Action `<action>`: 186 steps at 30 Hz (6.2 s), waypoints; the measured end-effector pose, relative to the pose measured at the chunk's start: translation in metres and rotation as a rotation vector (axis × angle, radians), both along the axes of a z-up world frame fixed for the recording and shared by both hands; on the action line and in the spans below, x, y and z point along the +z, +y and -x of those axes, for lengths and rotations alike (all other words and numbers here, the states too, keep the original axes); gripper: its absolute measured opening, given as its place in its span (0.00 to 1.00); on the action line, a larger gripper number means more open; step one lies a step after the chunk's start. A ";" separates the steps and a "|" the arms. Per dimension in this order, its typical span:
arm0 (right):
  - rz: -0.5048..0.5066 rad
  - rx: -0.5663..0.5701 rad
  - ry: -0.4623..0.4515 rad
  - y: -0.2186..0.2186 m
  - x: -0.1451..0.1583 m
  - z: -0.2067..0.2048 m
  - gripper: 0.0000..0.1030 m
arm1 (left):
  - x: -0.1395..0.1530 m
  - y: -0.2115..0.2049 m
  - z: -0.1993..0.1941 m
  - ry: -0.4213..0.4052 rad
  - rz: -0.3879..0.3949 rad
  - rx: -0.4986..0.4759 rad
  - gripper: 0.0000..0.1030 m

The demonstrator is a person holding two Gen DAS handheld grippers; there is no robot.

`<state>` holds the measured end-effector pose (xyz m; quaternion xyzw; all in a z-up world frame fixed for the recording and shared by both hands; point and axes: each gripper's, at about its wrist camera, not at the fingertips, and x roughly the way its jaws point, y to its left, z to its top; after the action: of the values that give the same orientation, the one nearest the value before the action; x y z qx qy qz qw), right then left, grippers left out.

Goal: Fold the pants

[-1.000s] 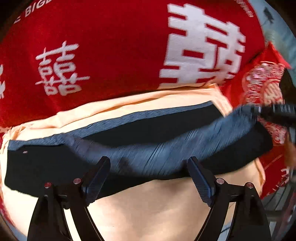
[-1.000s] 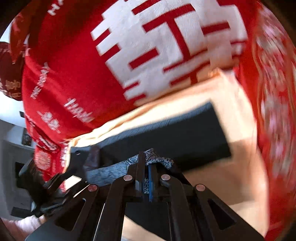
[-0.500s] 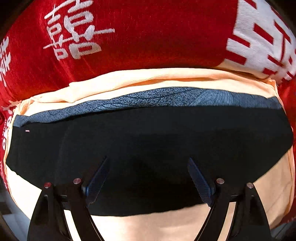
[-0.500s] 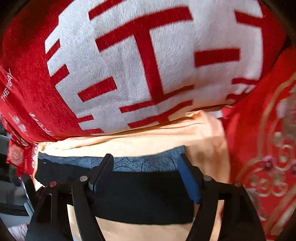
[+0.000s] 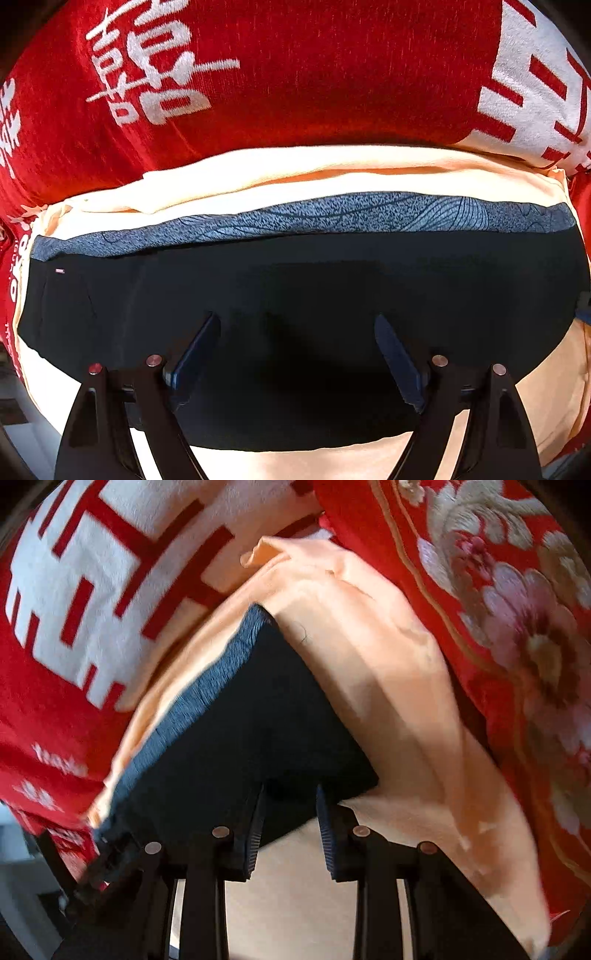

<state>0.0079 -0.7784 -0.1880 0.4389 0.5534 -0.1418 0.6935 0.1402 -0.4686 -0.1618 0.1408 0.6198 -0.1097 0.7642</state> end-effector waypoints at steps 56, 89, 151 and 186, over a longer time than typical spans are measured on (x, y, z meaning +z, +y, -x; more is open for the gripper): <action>-0.245 0.403 -0.171 0.323 -0.002 -0.048 0.36 | 0.018 0.280 -0.044 -0.077 -0.093 0.159 0.95; -0.227 0.299 -0.167 0.414 -0.037 -0.091 0.08 | -0.033 0.381 -0.085 -0.075 -0.104 0.205 0.95; 0.139 0.272 0.109 0.252 0.008 0.029 0.46 | 0.006 0.134 -0.015 -0.017 0.037 -0.214 1.00; 0.167 0.054 0.002 0.123 0.006 0.012 0.45 | 0.014 0.066 -0.042 -0.070 0.020 -0.188 1.00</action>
<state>-0.0038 -0.6557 -0.1820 0.3645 0.5520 -0.1689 0.7307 0.1817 -0.4023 -0.1473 0.1943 0.5756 -0.1821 0.7732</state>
